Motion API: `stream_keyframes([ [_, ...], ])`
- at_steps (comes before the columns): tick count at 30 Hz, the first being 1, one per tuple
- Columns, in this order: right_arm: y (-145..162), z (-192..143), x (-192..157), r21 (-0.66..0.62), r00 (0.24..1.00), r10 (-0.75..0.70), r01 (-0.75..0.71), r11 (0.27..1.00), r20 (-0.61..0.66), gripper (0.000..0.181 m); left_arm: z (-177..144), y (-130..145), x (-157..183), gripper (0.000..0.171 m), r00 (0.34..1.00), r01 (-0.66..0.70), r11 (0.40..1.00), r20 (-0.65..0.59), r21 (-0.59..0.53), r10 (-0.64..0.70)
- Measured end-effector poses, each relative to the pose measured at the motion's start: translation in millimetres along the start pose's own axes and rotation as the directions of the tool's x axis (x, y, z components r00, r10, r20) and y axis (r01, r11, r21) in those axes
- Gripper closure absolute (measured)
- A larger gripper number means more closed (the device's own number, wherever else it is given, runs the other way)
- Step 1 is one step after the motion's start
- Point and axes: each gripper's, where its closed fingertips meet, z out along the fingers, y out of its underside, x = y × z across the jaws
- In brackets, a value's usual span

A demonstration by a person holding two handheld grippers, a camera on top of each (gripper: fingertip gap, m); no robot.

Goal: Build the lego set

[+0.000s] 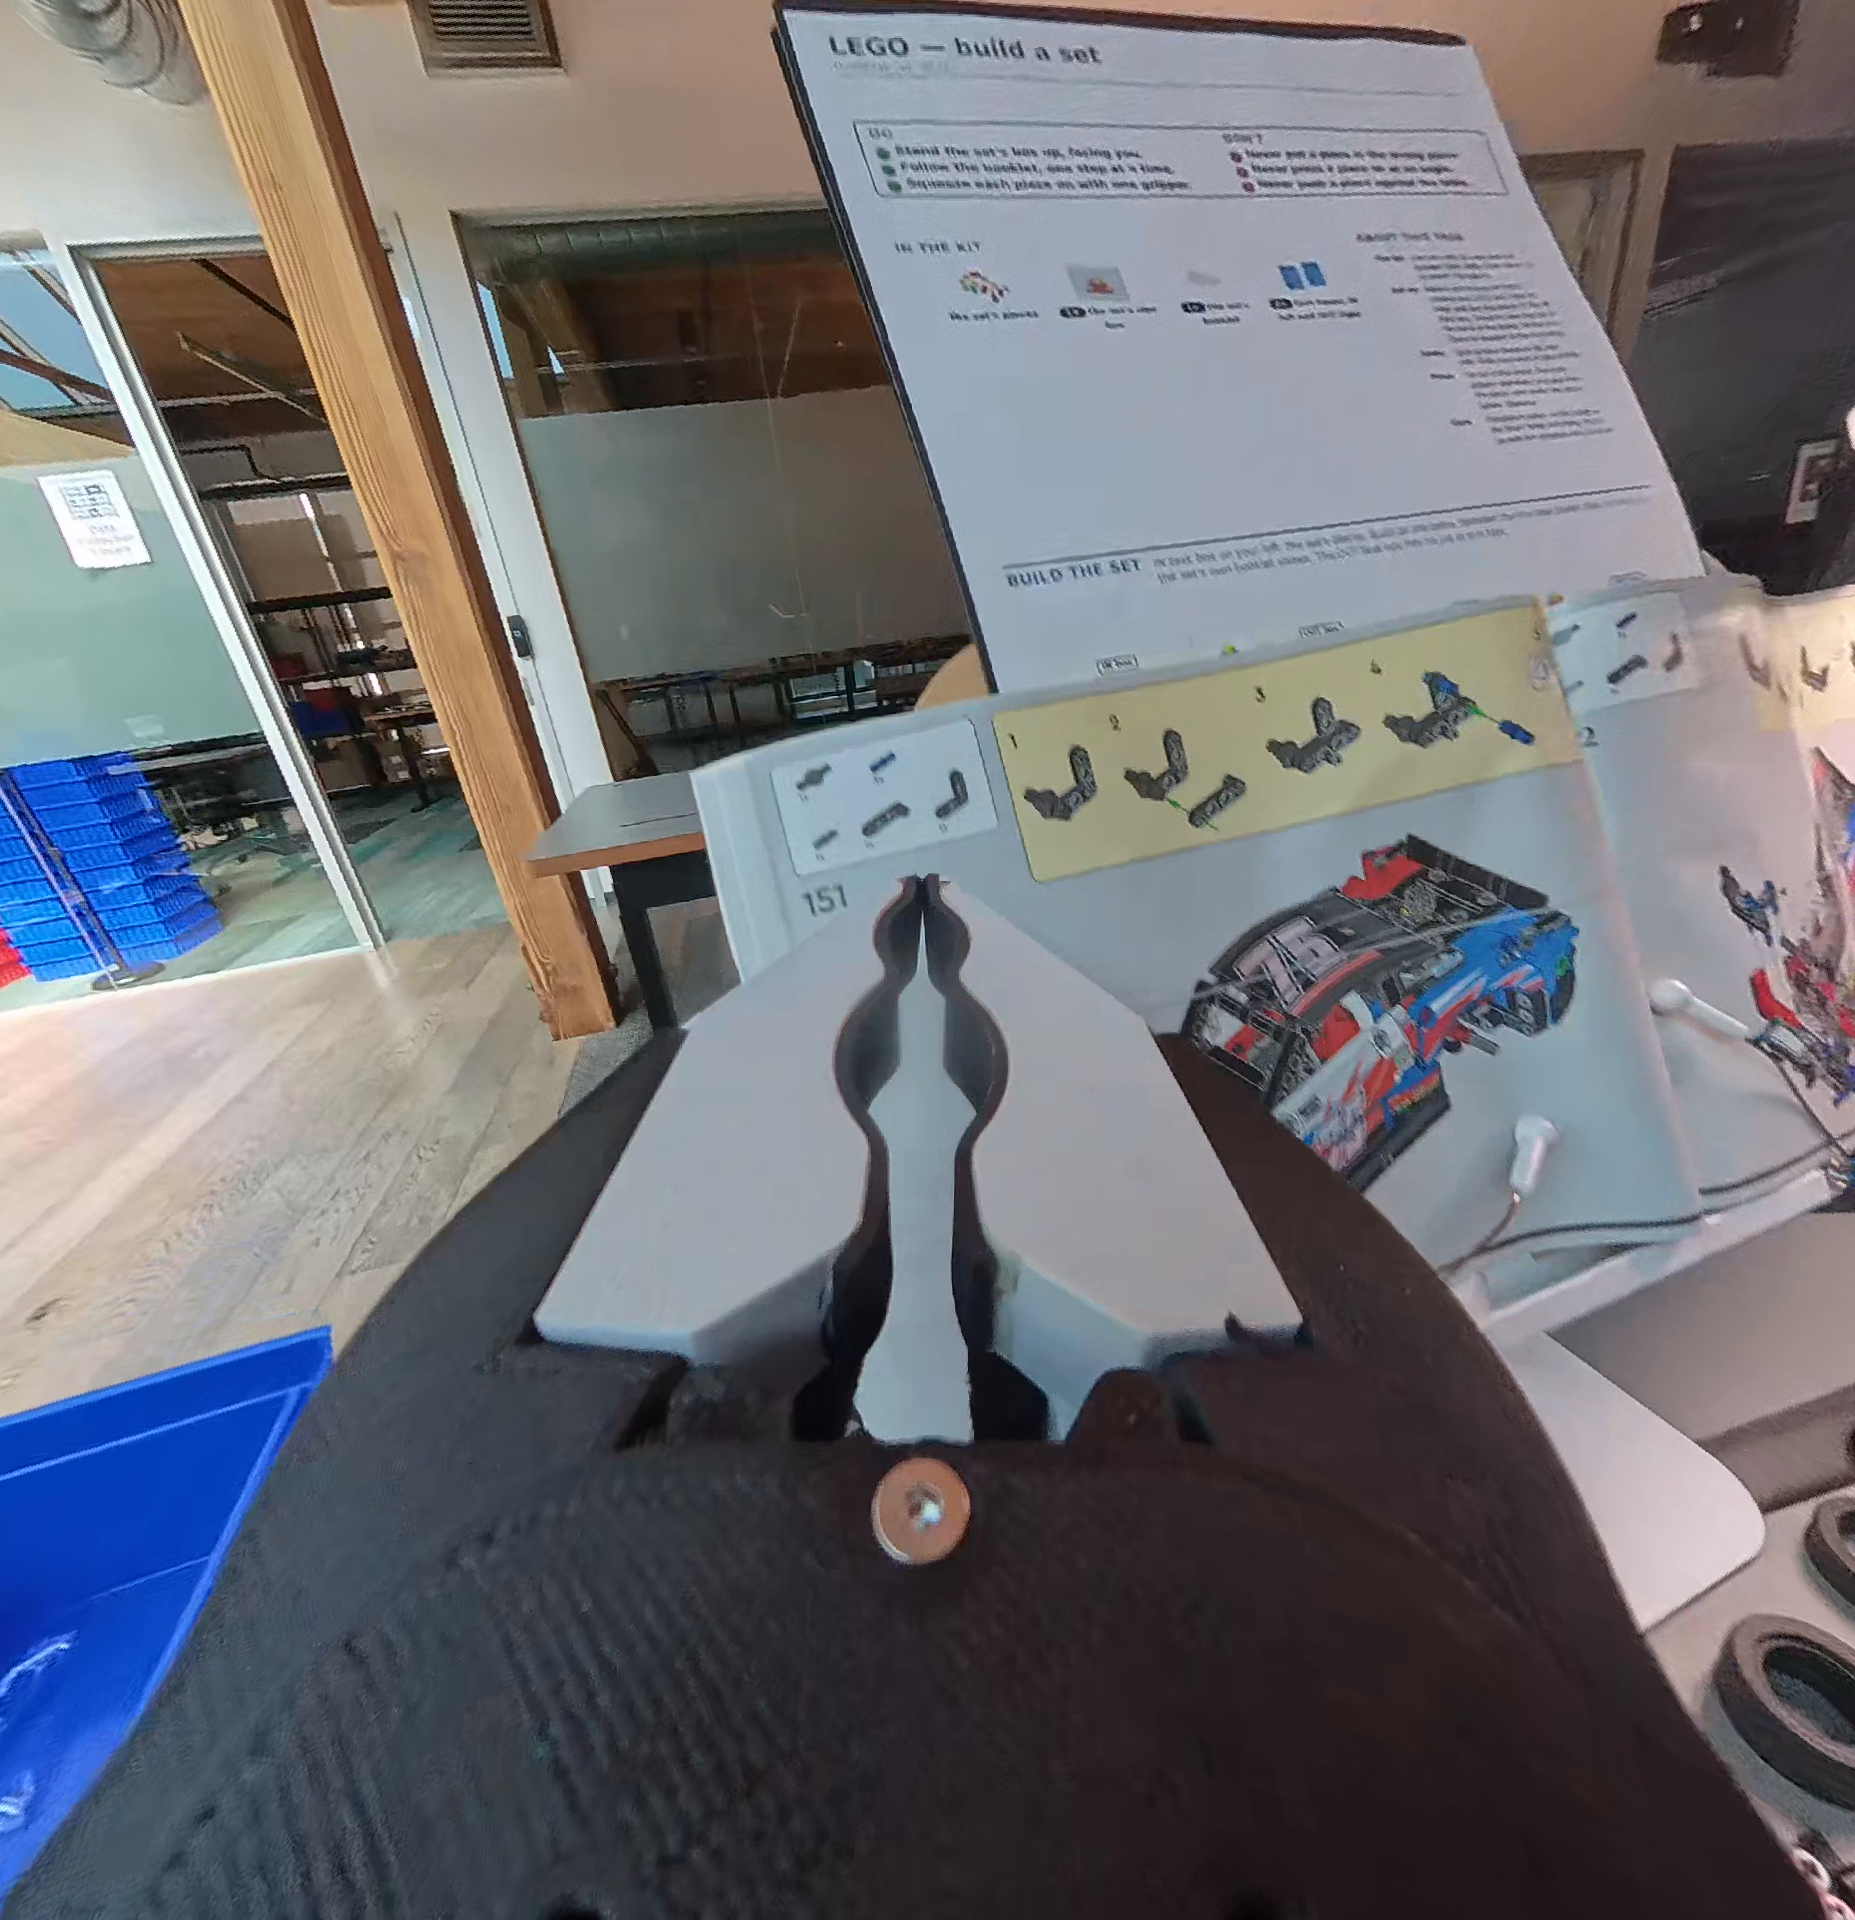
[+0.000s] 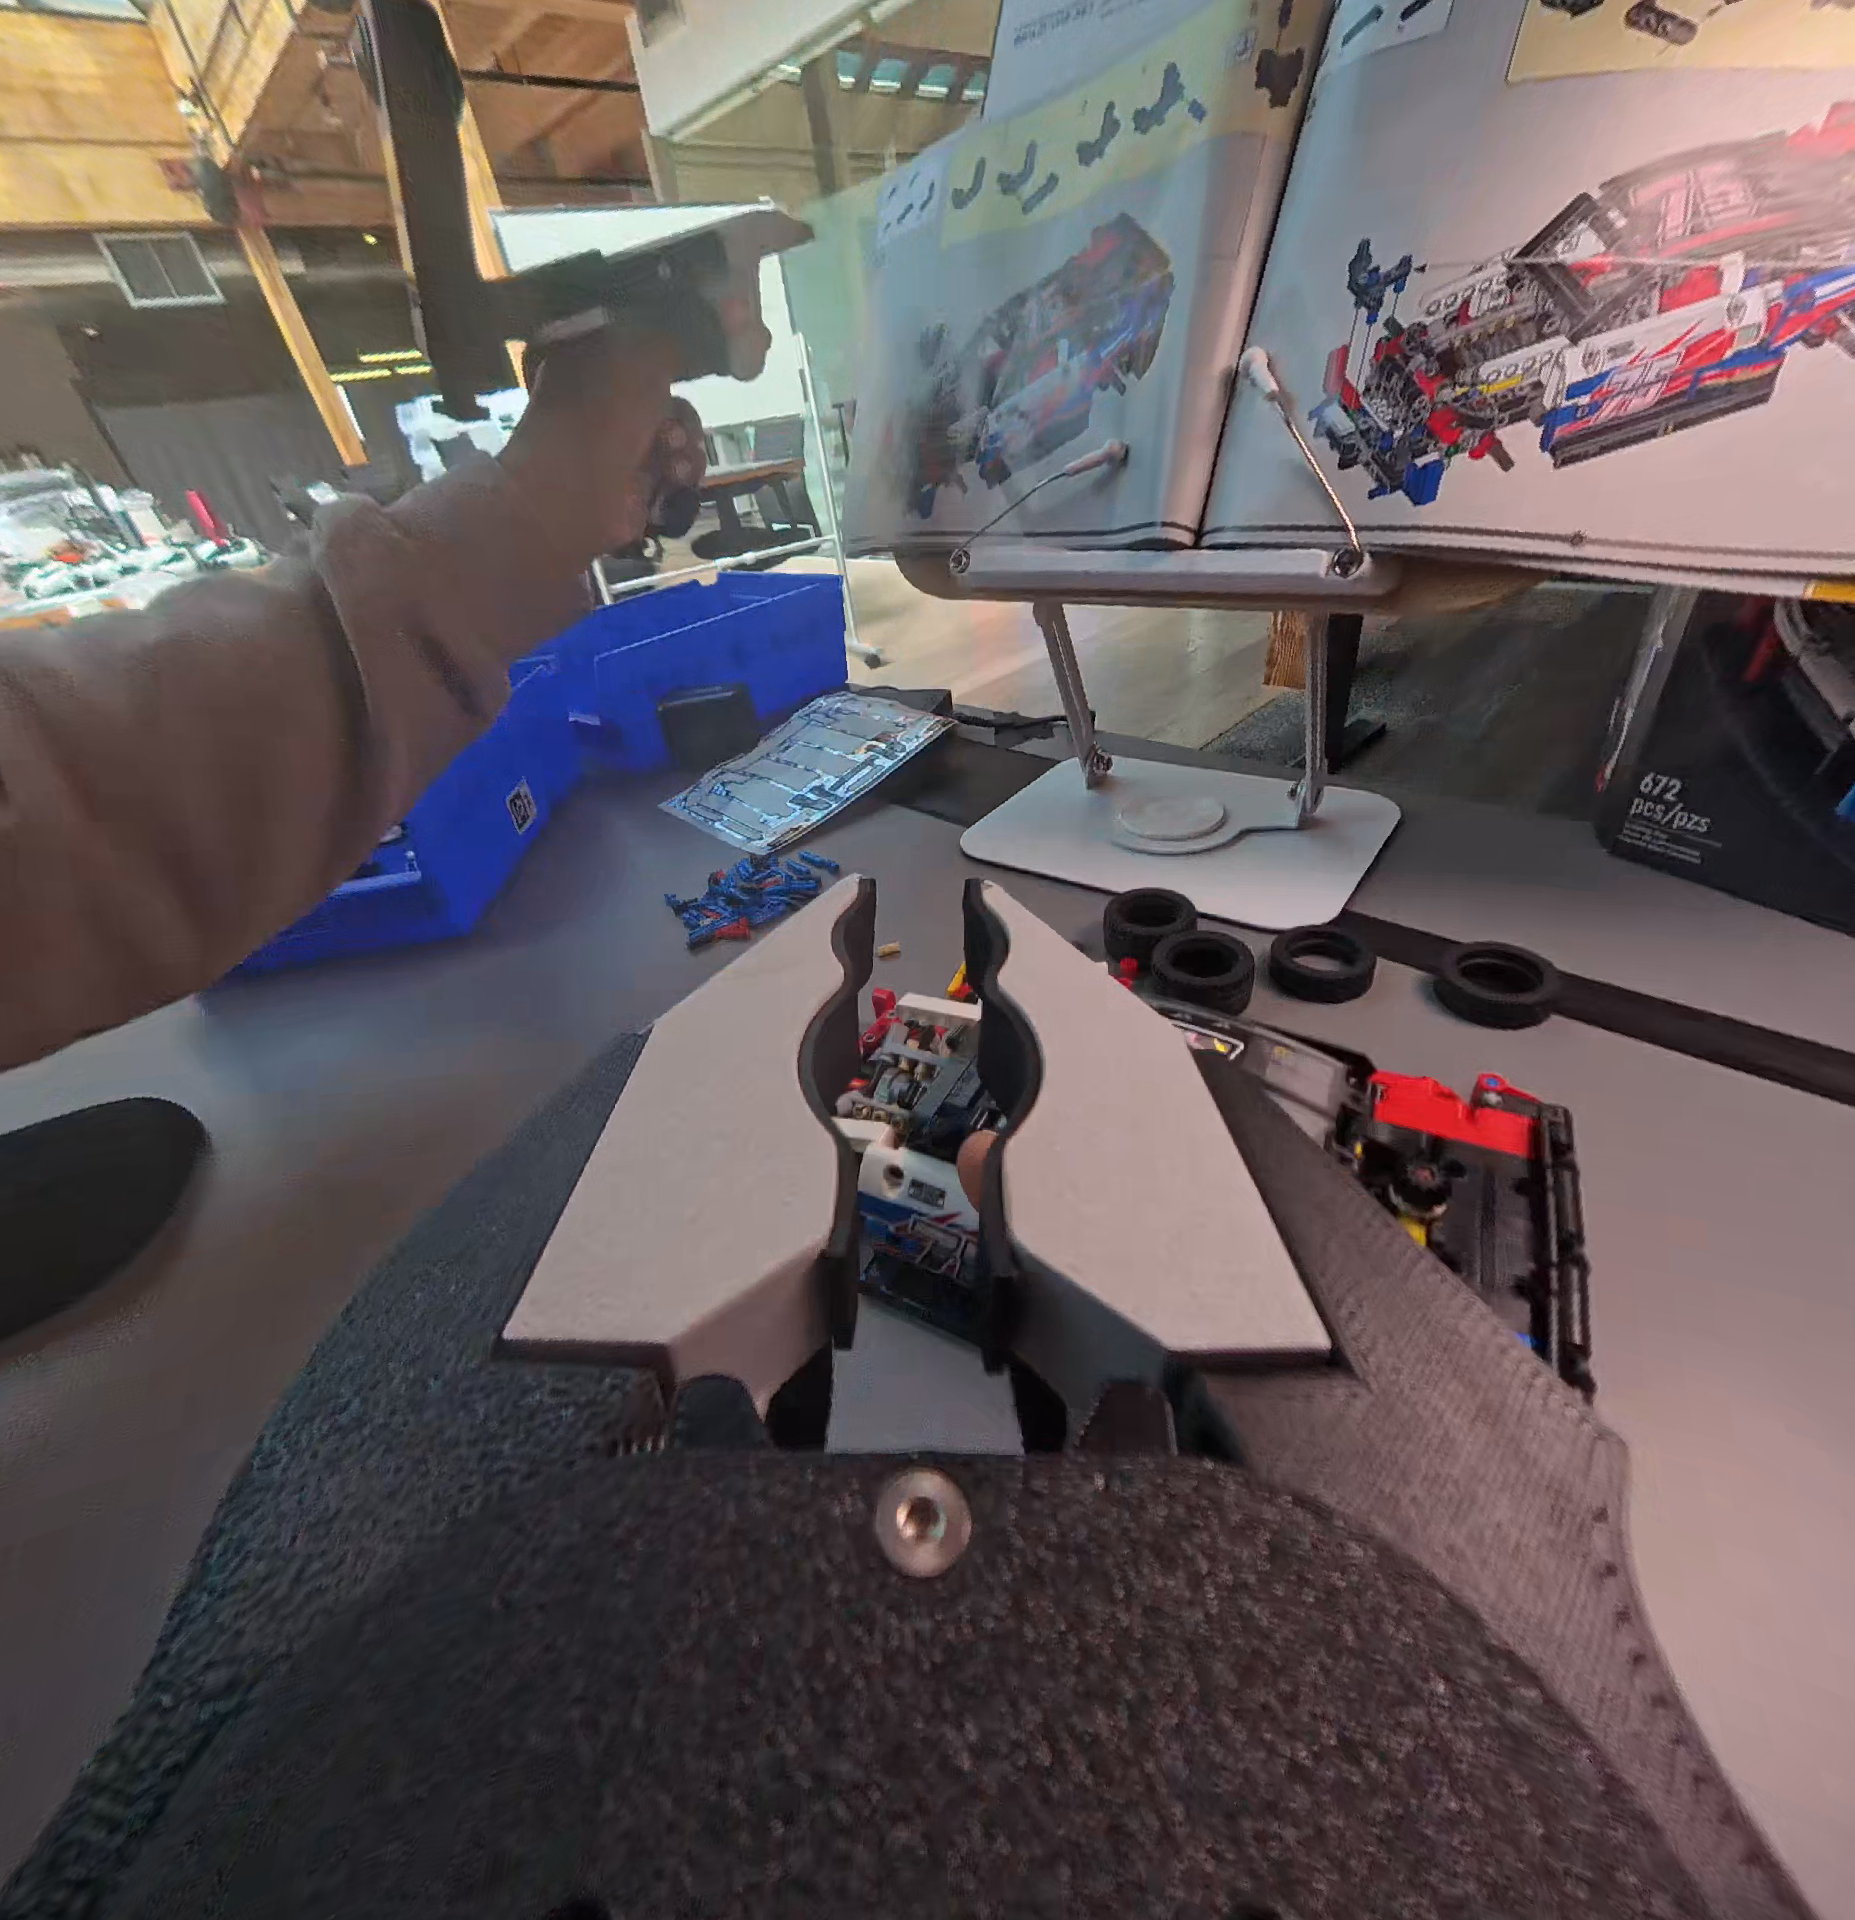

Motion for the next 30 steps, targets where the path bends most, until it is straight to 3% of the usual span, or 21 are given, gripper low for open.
stream_keyframes([
  [3, 25, -16, -3, 0.006, 0.999, 0.007, -0.006, 1.000, -0.039, 0.169, 23, -10, -19, 0.171, 0.999, -0.029, 0.999, 0.032, -0.044, 0.031],
  [7, 38, -20, 9, -0.008, 0.989, -0.089, 0.089, 0.996, -0.114, 0.170, 46, 3, -39, 0.171, 0.996, -0.051, 0.991, 0.068, -0.126, 0.060],
  [15, 47, -18, 7, -0.025, 0.969, -0.217, 0.216, 0.976, -0.116, 0.175, 55, 12, -35, 0.171, 0.999, -0.030, 0.995, 0.026, -0.095, 0.032],
  [30, 51, -15, 3, -0.020, 0.953, -0.276, 0.276, 0.961, -0.123, 0.177, 60, 12, -36, 0.171, 0.999, -0.035, 0.998, 0.002, -0.049, 0.035],
])
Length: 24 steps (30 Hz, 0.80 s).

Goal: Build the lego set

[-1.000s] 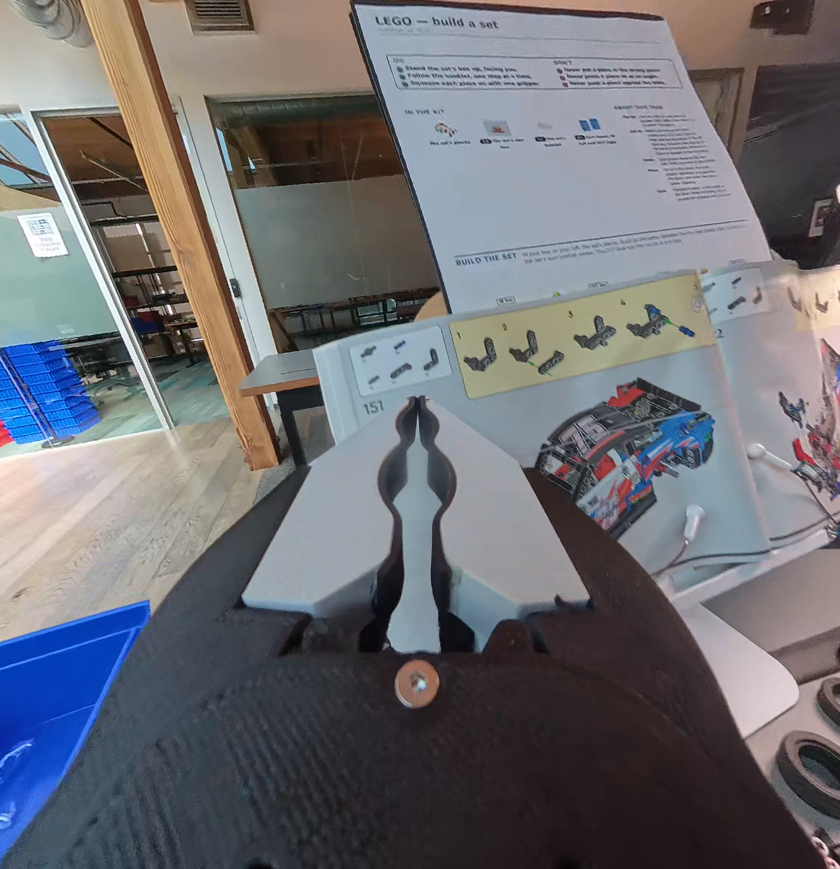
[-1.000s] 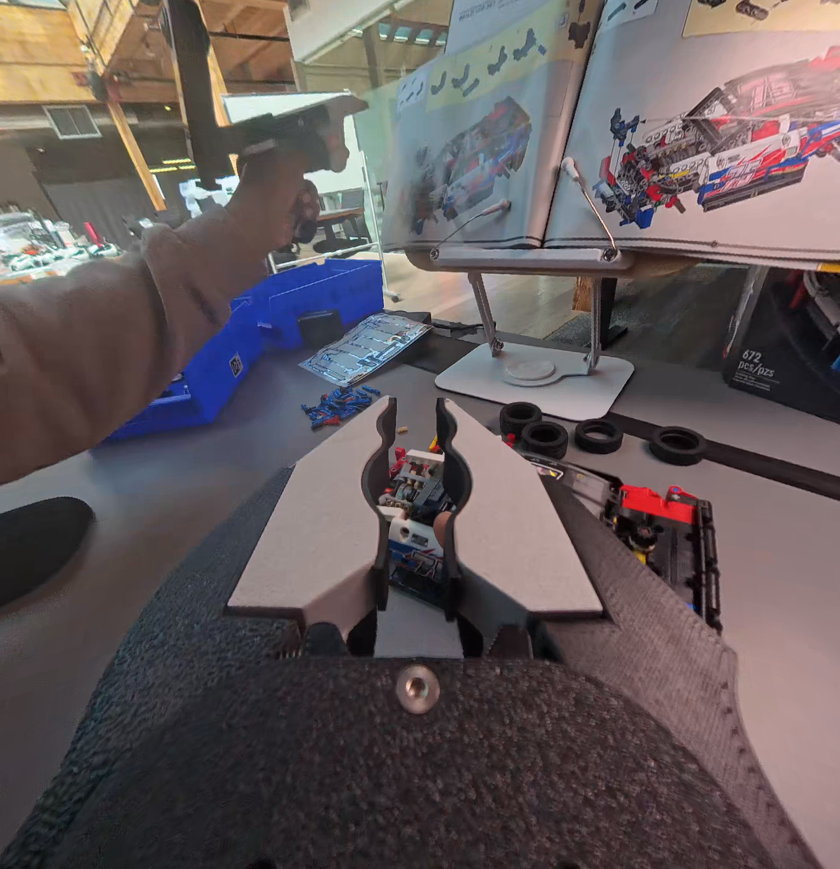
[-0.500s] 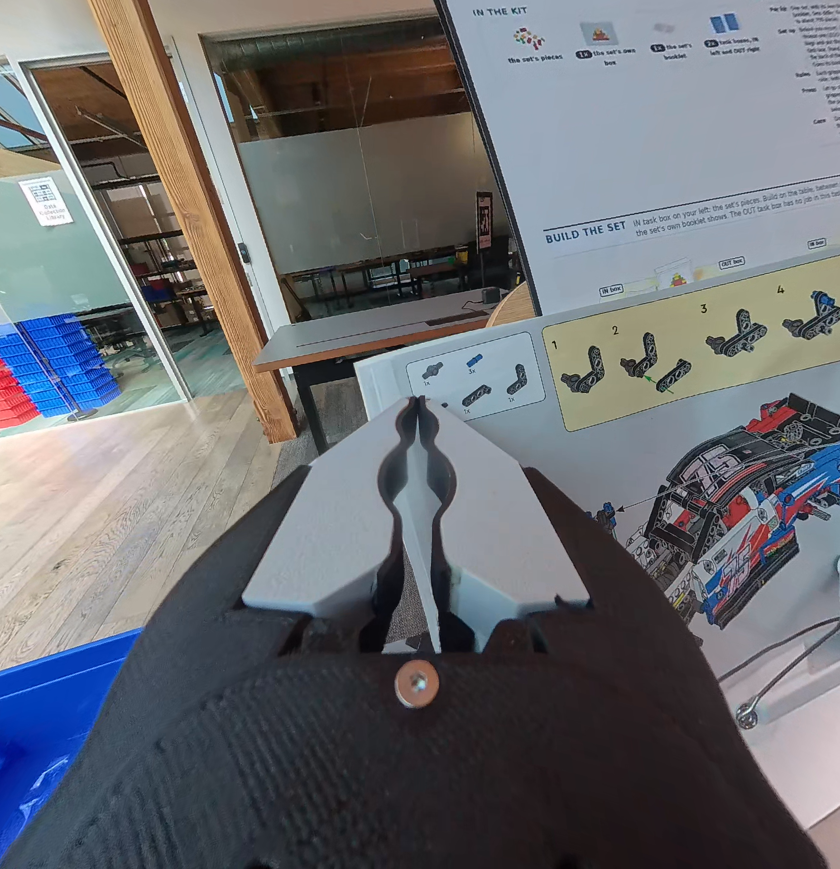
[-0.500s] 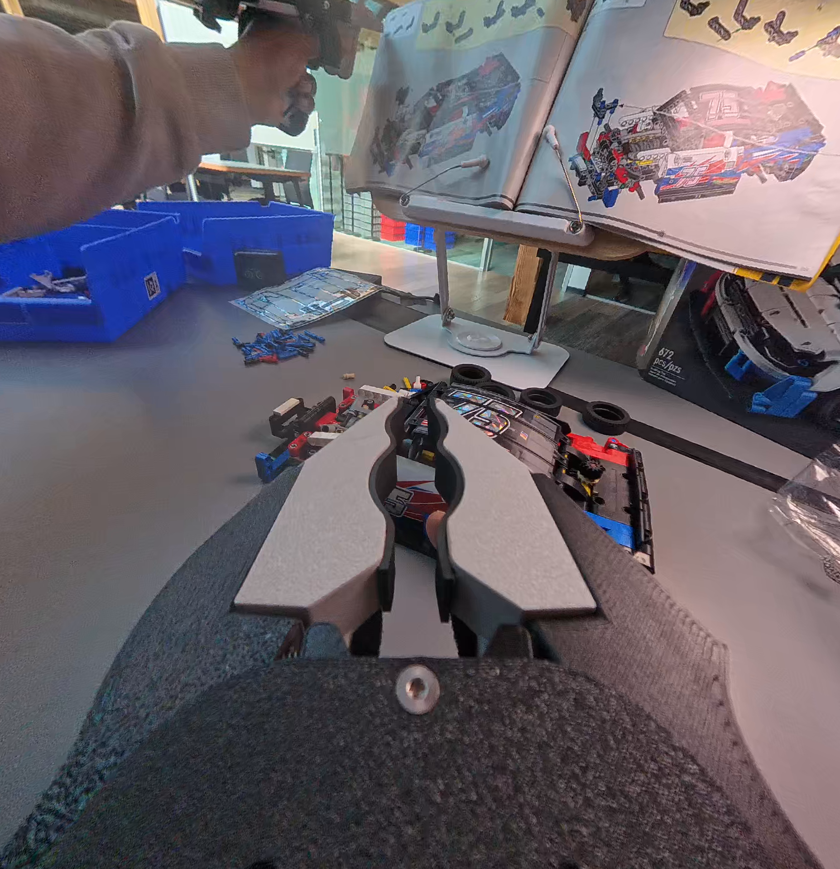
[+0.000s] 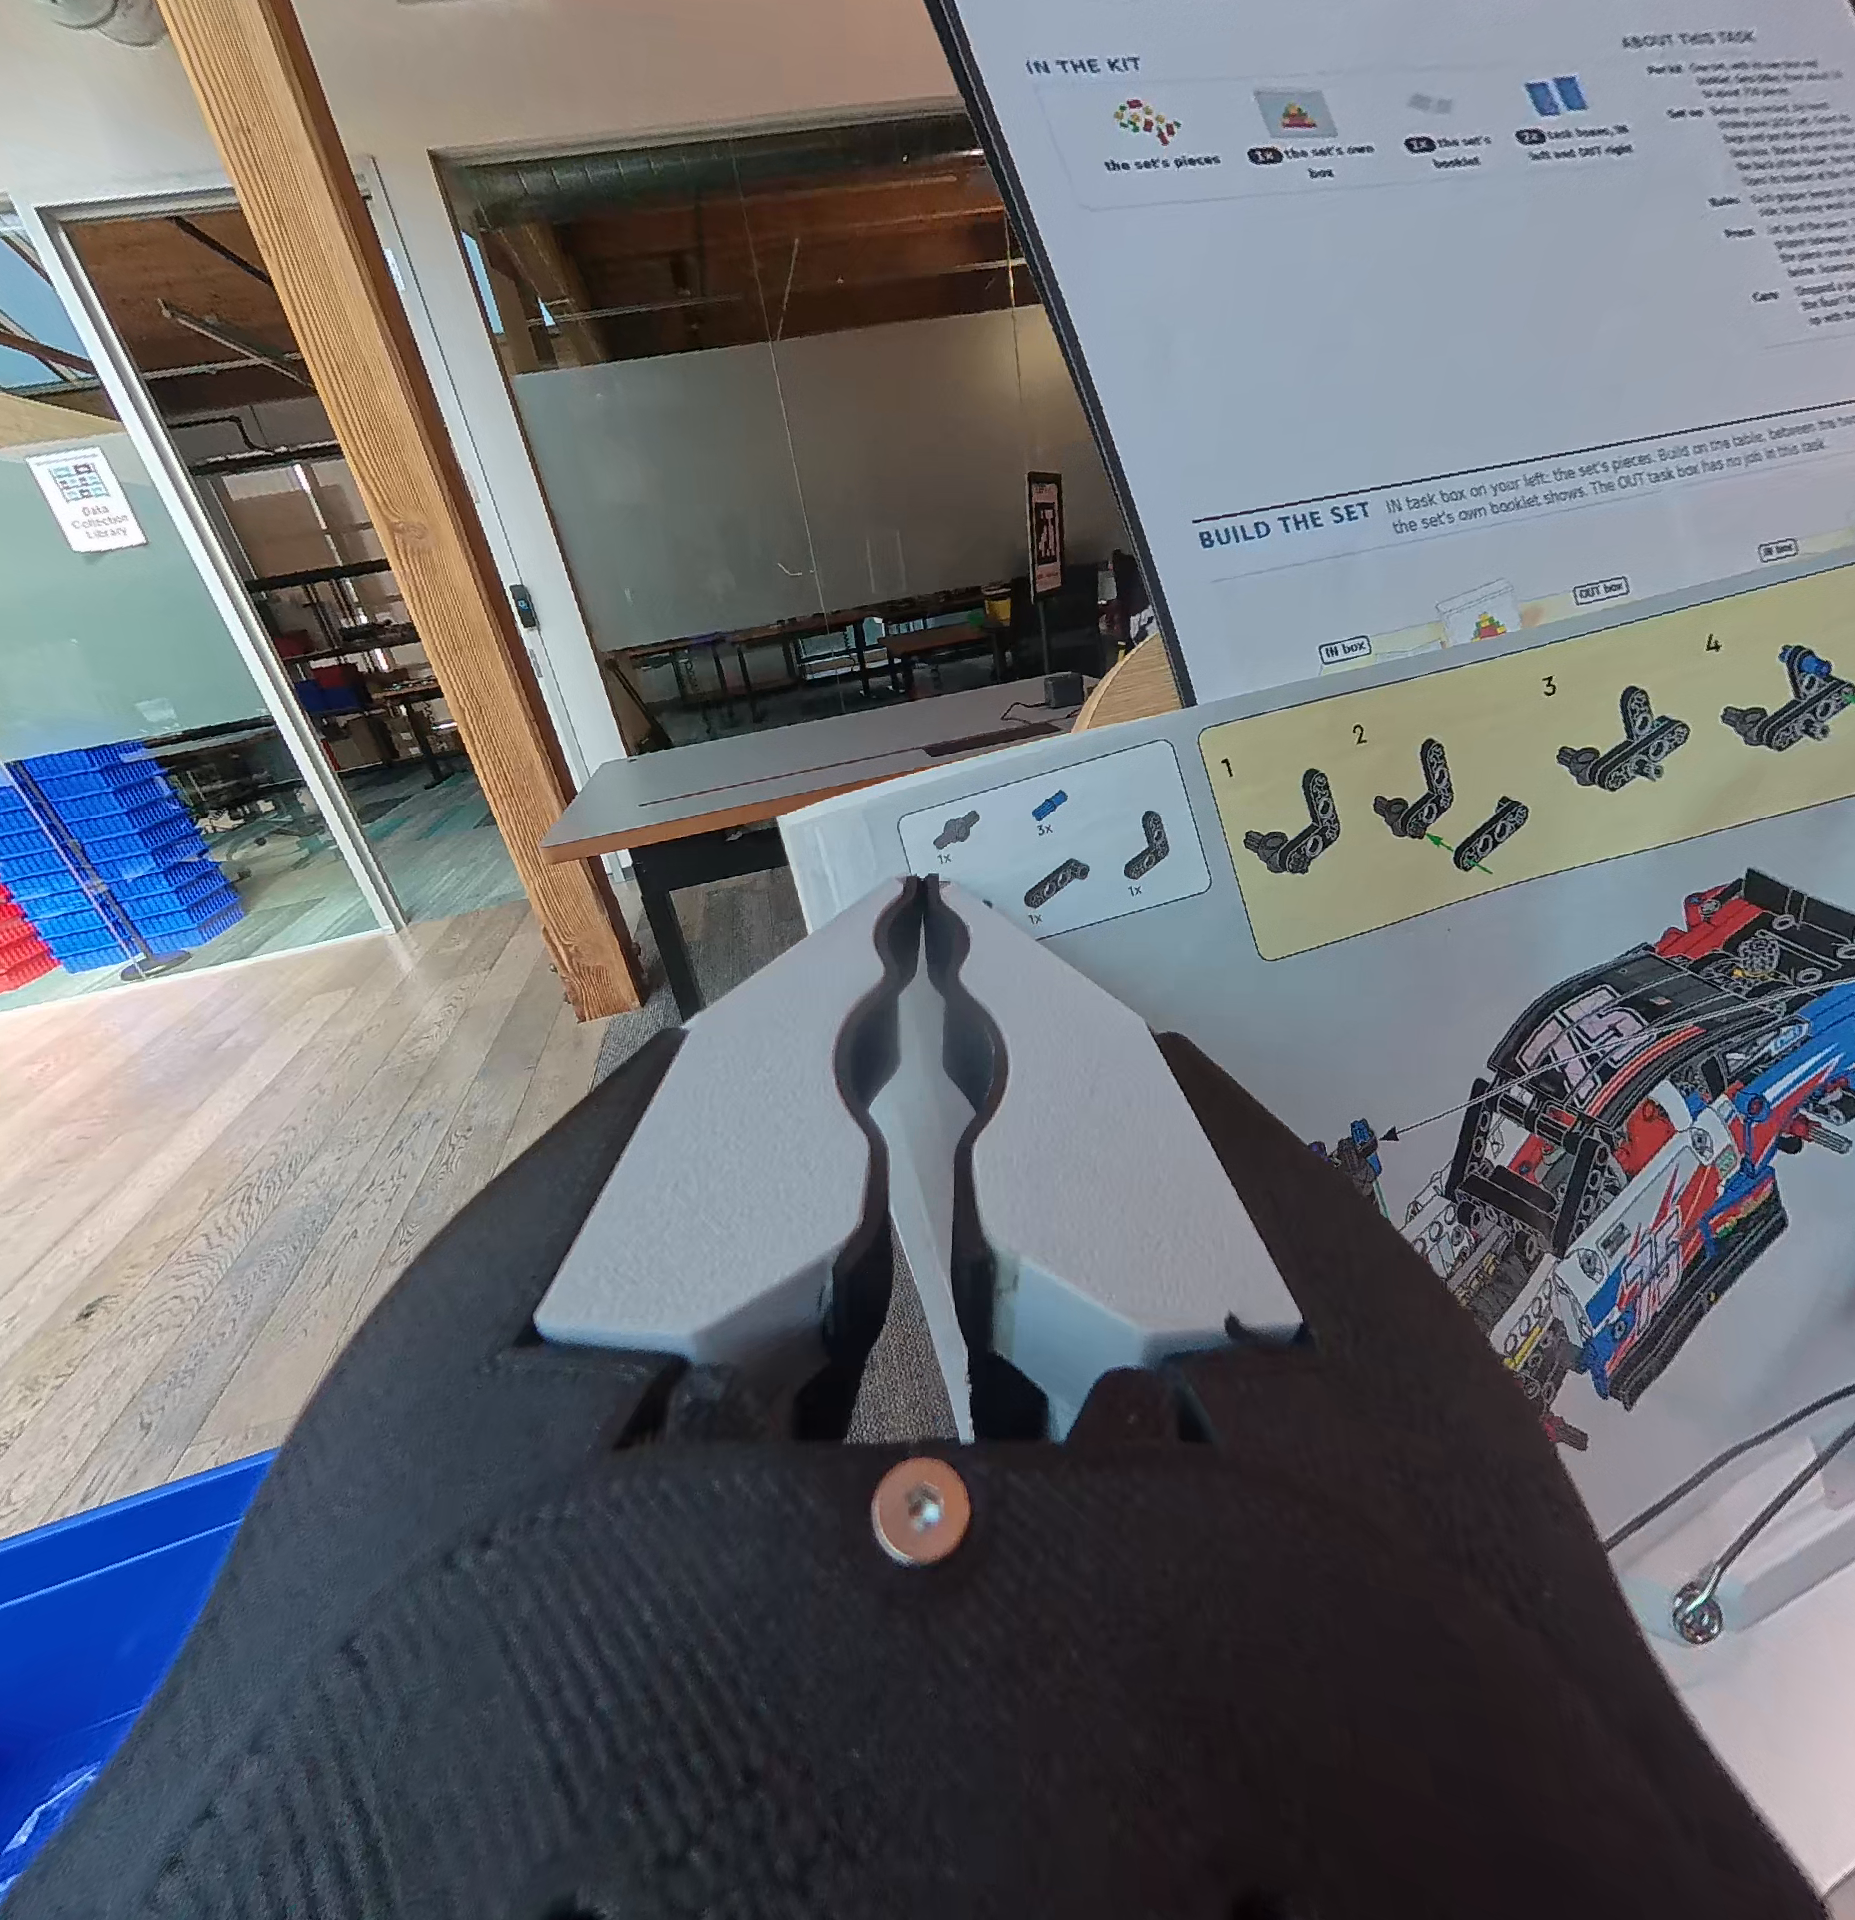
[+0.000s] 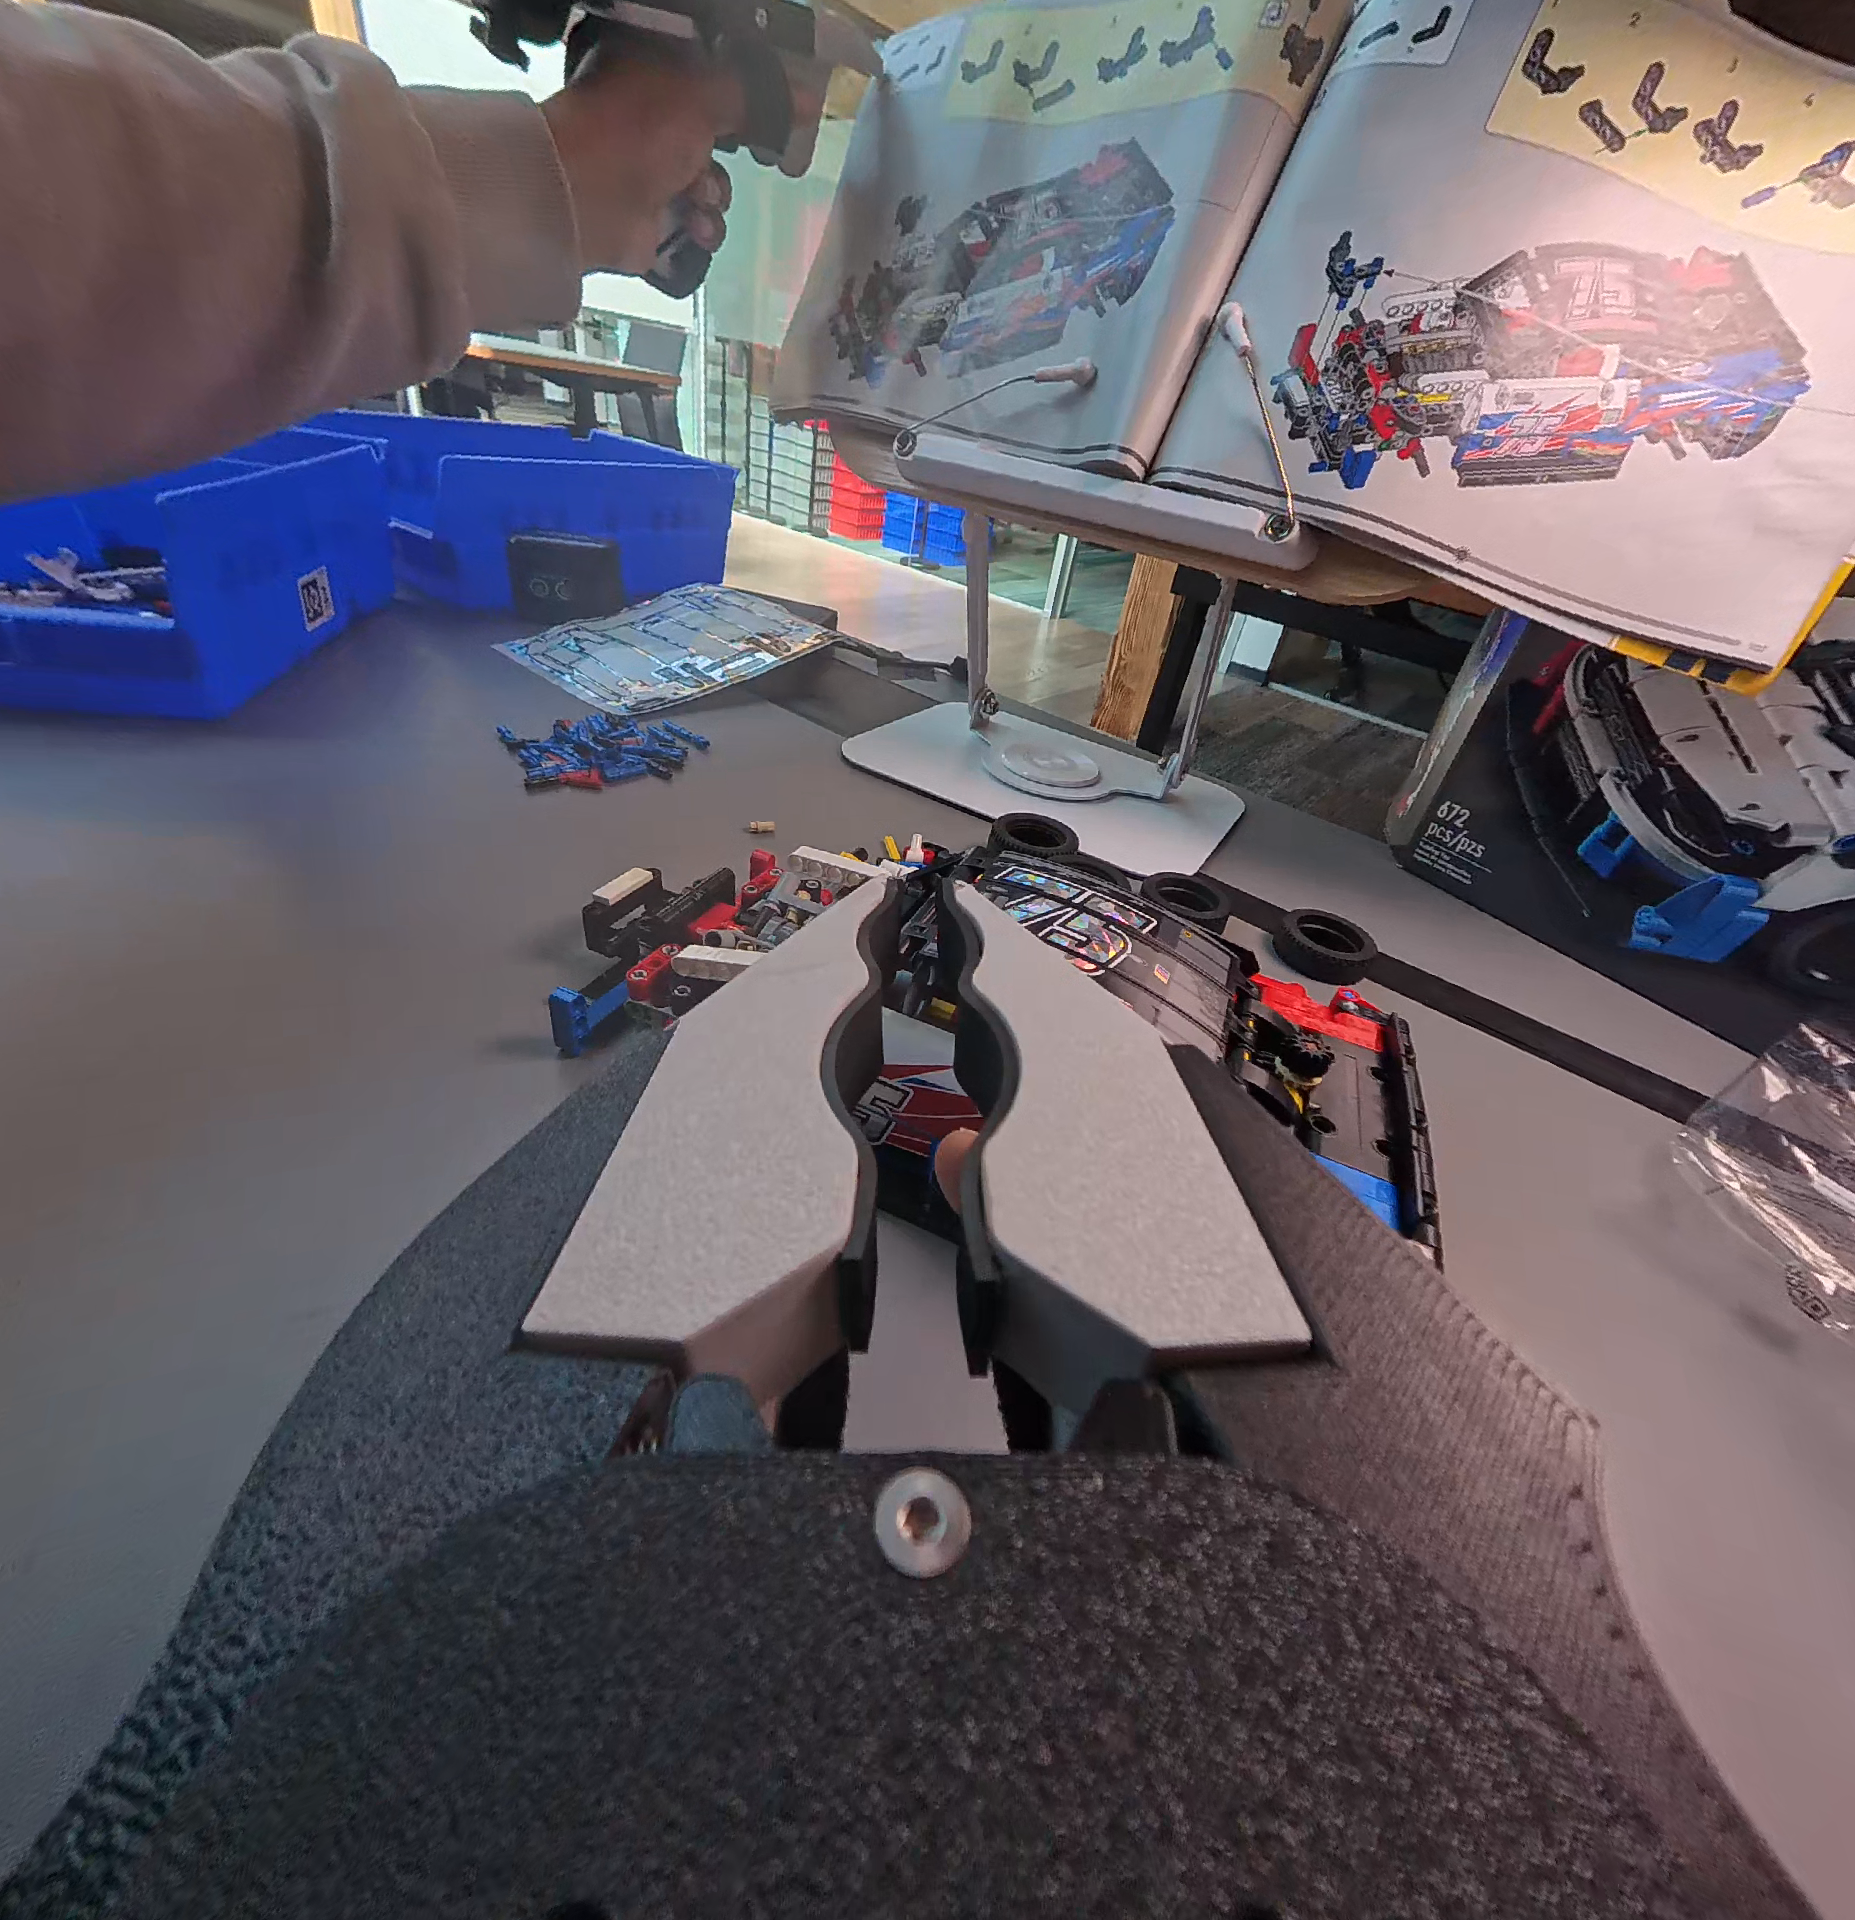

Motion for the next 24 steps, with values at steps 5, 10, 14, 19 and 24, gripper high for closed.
stream_keyframes([
  [5, 2, 1, 0, -0.008, 1.000, -0.002, 0.002, 1.000, -0.004, 0.177, 0, 2, -1, 0.171, 1.000, 0.015, 1.000, -0.005, 0.005, -0.014],
  [10, 5, 2, -1, -0.016, 1.000, -0.008, 0.008, 1.000, -0.003, 0.178, -1, -1, 5, 0.171, 1.000, 0.014, 1.000, -0.025, 0.016, -0.014],
  [14, 7, 3, -3, -0.027, 1.000, -0.021, 0.021, 0.999, 0.000, 0.178, 0, -4, 12, 0.171, 0.999, 0.000, 1.000, -0.037, 0.018, 0.000],
  [19, 8, 3, -5, -0.034, 0.999, -0.051, 0.051, 0.998, 0.001, 0.179, 1, -3, 16, 0.171, 0.999, -0.005, 1.000, -0.038, 0.013, 0.006],
  [24, 10, 3, -6, -0.042, 0.998, -0.067, 0.067, 0.997, 0.005, 0.179, 1, 0, 18, 0.171, 0.999, -0.017, 1.000, -0.038, 0.008, 0.017],
])
